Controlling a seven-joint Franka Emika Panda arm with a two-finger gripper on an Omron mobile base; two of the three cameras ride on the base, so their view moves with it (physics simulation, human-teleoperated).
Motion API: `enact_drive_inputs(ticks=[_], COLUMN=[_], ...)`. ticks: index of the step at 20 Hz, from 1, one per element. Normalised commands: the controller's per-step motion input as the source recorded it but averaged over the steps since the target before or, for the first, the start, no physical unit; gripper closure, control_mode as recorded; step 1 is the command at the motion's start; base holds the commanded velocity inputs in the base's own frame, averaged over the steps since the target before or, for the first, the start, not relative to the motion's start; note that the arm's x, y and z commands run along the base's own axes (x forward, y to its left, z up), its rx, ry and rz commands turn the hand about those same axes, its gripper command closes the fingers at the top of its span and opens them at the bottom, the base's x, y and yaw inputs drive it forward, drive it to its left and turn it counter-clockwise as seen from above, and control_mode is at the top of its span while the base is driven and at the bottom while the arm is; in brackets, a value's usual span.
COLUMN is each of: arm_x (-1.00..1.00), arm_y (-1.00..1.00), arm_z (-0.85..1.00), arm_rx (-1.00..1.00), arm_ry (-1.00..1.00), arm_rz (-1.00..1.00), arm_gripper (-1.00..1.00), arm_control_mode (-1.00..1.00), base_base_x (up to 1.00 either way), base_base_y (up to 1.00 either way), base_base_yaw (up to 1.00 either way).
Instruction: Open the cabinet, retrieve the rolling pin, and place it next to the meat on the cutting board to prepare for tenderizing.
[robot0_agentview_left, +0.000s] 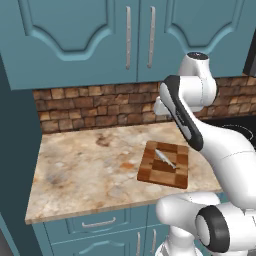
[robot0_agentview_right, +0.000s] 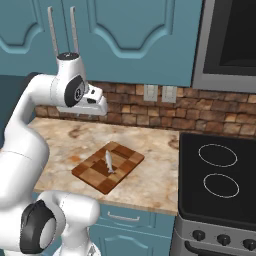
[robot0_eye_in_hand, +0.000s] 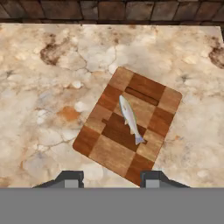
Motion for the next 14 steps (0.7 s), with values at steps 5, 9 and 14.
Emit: enact_drive_inputs(ticks=[5, 9, 14], arm_x=[-0.28, -0.51, -0.49], arm_y=[0.04, 0.17, 0.22], arm_z=[0.03, 0.11, 0.15], arm_rx=[-0.07, -0.07, -0.02], arm_ry=[-0.19, -0.24, -0.23], arm_rz=[0.00, 0.00, 0.00], arm_gripper=[-1.00, -1.00, -1.00], arm_control_mode=[-1.00, -1.00, -1.00], base_base_x=[0.00, 0.00, 0.00], base_base_y=[0.00, 0.00, 0.00], base_base_yaw=[0.00, 0.00, 0.00])
